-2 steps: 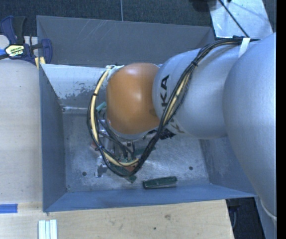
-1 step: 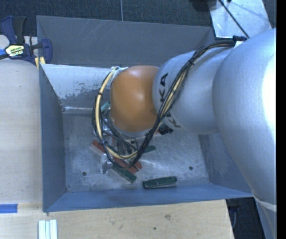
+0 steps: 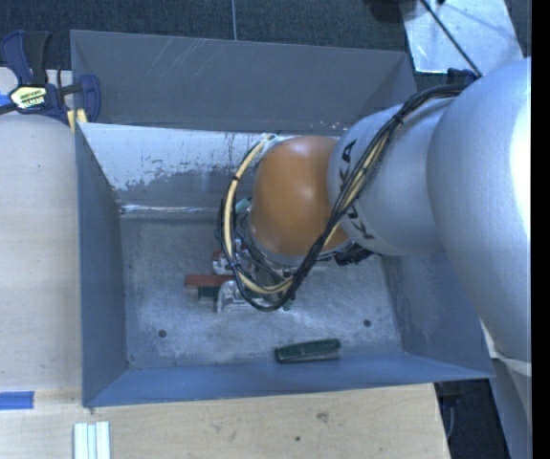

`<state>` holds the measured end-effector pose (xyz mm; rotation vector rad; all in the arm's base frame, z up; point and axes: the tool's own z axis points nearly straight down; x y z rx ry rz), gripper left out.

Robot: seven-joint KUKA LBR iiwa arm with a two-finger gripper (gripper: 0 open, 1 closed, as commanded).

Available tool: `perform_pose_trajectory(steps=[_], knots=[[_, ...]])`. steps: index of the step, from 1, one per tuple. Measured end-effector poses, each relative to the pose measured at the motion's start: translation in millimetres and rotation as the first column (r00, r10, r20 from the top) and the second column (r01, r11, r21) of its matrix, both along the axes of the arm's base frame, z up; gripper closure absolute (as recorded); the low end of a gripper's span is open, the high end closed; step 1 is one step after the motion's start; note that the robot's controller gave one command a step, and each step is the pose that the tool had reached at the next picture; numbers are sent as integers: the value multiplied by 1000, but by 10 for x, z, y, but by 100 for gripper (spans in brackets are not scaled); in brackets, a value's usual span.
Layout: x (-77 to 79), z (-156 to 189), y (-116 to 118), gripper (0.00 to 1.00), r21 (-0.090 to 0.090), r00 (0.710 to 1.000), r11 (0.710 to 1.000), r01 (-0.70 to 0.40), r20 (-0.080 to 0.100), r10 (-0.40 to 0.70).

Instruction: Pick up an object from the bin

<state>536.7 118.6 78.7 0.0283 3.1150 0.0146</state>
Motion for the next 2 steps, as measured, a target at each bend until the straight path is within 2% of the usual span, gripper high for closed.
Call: perform_pose_trajectory(steps=[1,2], knots=[[0,0,0,100,0,1000,1000,0,0,0],[-99,1633,75,100,-7,1000,1000,-3,-19,3]])
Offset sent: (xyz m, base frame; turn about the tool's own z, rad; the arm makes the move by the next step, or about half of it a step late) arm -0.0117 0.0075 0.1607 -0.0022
